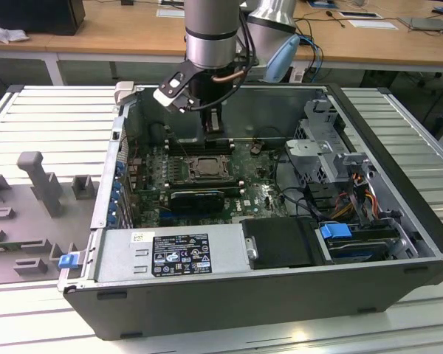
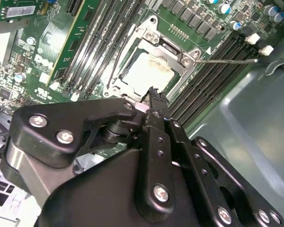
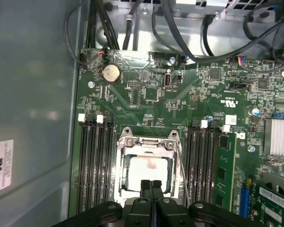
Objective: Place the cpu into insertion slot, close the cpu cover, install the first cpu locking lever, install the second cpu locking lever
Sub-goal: 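Install the first cpu locking lever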
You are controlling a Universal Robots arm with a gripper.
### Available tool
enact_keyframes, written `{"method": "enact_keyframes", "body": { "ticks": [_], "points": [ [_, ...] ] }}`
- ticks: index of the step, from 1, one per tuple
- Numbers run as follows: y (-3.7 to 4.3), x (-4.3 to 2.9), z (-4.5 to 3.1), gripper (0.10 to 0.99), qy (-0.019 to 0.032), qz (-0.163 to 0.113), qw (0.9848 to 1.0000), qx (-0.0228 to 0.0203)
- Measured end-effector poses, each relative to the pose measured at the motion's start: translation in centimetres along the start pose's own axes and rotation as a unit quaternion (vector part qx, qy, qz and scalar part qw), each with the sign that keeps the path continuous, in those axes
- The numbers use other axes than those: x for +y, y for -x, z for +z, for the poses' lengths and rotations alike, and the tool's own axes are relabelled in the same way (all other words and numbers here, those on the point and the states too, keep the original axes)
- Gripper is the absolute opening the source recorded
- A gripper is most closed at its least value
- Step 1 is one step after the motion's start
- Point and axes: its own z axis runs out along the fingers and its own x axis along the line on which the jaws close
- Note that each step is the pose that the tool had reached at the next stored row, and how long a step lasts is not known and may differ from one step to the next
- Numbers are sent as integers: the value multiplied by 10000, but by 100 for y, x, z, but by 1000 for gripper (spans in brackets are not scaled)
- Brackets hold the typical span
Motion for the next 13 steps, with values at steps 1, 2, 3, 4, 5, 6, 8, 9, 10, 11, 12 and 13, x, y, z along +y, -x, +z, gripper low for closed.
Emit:
{"method": "enact_keyframes", "body": {
  "ticks": [1, 2, 3, 4, 5, 6, 8, 9, 10, 11, 12, 13],
  "points": [
    [0, 0, 1, 106, 0, -138, 9999, 6],
    [0, 0, 0, 106, -3, -269, 9996, 9],
    [0, 0, 0, 106, -4, -340, 9994, 12],
    [0, -1, 0, 106, -3, -341, 9994, 13],
    [0, -2, 0, 106, -3, -333, 9994, 13],
    [0, -1, -2, 106, -3, -338, 9994, 15],
    [0, 5, -2, 106, -8, -698, 9976, 32],
    [0, 5, -2, 106, -9, -801, 9968, 36],
    [0, 5, -1, 106, -10, -885, 9961, 39],
    [0, 5, 0, 106, -11, -986, 9951, 43],
    [0, 5, 0, 106, -12, -1075, 9942, 47],
    [1, 7, 0, 106, -14, -1207, 9927, 51]
  ]
}}
